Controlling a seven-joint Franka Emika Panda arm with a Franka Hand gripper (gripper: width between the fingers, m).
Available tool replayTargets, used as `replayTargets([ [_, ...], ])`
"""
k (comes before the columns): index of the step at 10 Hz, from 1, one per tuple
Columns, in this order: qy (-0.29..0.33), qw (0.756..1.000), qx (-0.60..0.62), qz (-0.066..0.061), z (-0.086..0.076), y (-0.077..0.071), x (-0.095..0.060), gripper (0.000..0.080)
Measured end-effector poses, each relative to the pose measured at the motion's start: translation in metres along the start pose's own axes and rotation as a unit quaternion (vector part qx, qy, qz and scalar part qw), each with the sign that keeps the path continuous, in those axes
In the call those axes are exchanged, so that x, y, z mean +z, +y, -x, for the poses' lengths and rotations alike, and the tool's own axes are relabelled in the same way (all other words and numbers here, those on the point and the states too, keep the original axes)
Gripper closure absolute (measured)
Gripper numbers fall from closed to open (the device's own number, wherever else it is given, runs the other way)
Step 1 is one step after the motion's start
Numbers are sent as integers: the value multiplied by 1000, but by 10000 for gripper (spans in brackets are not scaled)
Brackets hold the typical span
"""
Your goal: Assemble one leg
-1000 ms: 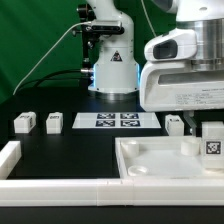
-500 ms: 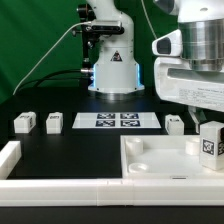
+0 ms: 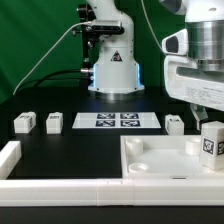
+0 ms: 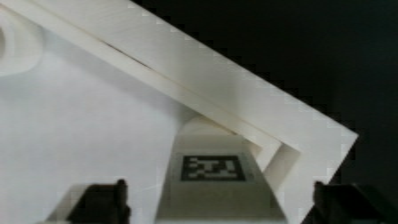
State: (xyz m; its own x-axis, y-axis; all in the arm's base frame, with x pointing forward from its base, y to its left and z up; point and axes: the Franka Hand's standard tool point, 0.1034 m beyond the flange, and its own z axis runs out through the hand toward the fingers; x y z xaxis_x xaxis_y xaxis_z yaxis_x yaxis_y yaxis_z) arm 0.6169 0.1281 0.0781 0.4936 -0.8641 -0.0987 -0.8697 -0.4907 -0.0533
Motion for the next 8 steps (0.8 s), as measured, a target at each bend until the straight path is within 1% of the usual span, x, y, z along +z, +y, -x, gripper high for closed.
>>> replayTargets([
  [1, 0, 1000, -21, 0, 3, -1, 0, 178],
  [2, 0, 1000, -32, -3, 4, -1, 1, 178],
  [3, 1, 997, -77, -2, 4, -1, 2, 155],
  [4, 1, 987, -162, -1, 4, 0, 3, 155],
  [5, 1, 967, -253, 0, 2, 1, 4, 150],
  [7, 0, 929, -371, 2, -1, 2, 6, 150],
  [8, 1, 898, -441, 3, -2, 3, 6, 150],
])
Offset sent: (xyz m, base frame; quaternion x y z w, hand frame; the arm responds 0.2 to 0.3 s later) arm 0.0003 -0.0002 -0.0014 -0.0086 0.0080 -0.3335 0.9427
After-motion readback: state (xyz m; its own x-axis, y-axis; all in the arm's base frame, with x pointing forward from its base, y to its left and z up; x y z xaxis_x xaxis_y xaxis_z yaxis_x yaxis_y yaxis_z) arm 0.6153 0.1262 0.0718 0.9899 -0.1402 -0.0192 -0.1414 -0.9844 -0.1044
